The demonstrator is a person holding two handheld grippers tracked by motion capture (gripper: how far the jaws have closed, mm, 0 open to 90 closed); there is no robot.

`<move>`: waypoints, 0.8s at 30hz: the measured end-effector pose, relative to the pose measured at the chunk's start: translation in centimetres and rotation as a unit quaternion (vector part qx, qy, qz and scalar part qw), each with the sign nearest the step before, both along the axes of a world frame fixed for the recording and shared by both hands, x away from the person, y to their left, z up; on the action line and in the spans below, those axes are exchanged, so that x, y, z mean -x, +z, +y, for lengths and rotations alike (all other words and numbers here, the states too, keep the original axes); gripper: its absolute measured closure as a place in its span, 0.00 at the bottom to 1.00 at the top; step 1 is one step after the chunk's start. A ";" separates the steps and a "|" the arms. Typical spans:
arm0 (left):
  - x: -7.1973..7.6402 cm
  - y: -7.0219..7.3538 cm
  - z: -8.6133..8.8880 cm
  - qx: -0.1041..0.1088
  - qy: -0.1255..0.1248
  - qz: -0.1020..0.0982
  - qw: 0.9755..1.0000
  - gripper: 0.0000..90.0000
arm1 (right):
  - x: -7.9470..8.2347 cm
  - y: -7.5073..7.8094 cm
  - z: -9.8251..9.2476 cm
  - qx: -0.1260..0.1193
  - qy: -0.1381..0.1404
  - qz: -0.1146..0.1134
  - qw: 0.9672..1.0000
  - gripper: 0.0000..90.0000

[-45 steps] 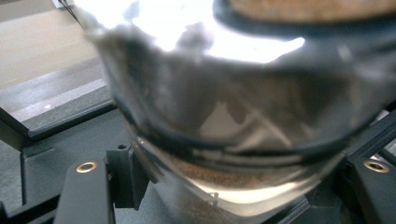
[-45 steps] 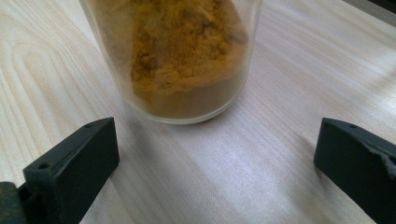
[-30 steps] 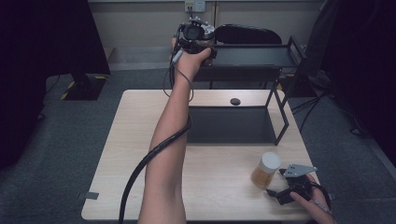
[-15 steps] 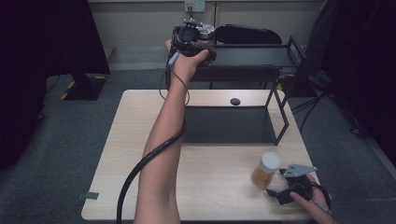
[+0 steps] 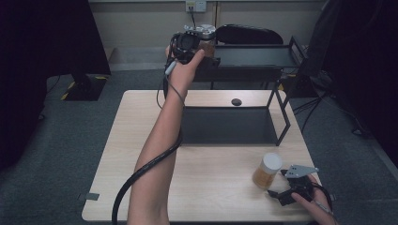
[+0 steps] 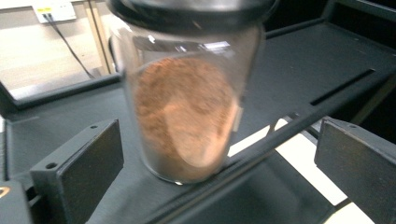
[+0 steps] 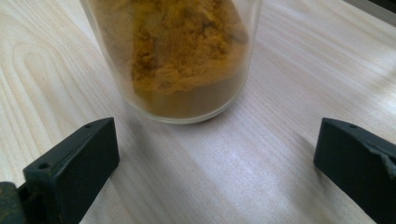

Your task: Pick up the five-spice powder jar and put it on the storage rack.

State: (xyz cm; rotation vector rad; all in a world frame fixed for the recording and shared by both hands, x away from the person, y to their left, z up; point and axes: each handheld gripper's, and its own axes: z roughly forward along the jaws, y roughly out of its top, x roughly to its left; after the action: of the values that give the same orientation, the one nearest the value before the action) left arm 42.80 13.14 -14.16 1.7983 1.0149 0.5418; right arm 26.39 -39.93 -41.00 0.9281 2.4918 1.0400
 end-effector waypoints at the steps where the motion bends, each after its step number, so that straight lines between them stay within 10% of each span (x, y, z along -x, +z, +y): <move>1: 0.1 -0.1 0.1 0.000 -0.003 -0.001 1.000 0.02 | 0.0 0.0 0.0 0.000 0.000 0.000 1.000 0.00; 24: 2.7 -3.8 0.3 0.035 -0.059 -0.024 0.997 0.02 | 0.1 0.0 0.1 0.000 -0.002 0.000 1.000 0.00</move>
State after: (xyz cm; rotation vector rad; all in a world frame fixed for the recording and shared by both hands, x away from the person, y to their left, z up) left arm 40.10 13.42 -18.00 1.7633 0.8775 0.4690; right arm 26.29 -39.88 -41.01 0.9331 2.4879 1.0392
